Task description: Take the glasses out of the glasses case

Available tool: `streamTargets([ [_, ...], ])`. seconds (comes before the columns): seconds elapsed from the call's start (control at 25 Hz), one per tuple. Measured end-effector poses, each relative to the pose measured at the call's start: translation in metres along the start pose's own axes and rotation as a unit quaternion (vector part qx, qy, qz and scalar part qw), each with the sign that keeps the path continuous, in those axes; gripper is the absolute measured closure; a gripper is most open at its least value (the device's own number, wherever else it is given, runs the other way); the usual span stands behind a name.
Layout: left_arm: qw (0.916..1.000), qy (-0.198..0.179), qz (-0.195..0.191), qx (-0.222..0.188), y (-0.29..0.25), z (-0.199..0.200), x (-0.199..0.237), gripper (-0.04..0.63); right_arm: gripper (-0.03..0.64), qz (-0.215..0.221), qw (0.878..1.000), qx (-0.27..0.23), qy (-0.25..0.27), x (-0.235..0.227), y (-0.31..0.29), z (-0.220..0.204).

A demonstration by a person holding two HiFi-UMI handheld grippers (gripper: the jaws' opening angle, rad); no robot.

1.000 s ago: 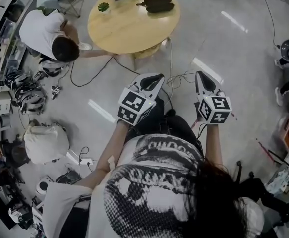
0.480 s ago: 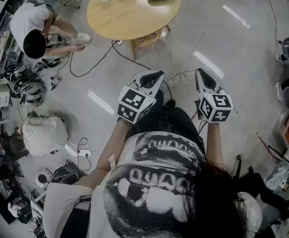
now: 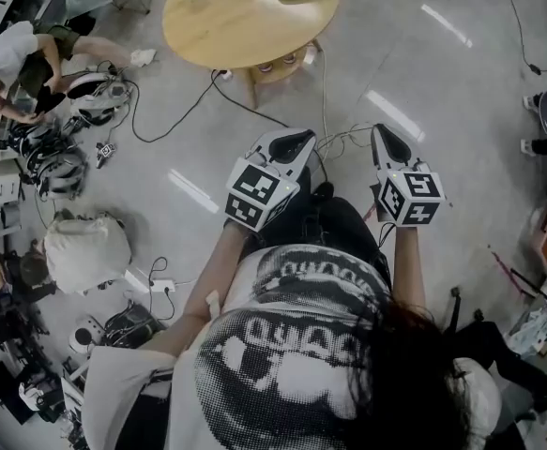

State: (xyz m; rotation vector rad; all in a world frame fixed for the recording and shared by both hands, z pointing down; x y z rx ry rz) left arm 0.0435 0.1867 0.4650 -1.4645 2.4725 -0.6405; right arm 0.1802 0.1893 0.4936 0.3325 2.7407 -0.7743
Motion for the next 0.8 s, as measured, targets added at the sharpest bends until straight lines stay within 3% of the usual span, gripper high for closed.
streamTargets([
  [0.8, 1.0, -0.002, 0.003, -0.008, 0.011, -0.001, 0.013, 0.58, 0.601, 0.013, 1.0, 0.005, 0.018, 0.019, -0.019, 0.007],
])
Point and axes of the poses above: the fingertips, and each gripper's own axes: y backward along the fingers, x to its left, z out of its top, the point moved 1 cm from there along y, backward along the fingers, and after that the axes turned 6 degrees about -y, right-handed, at the moved point
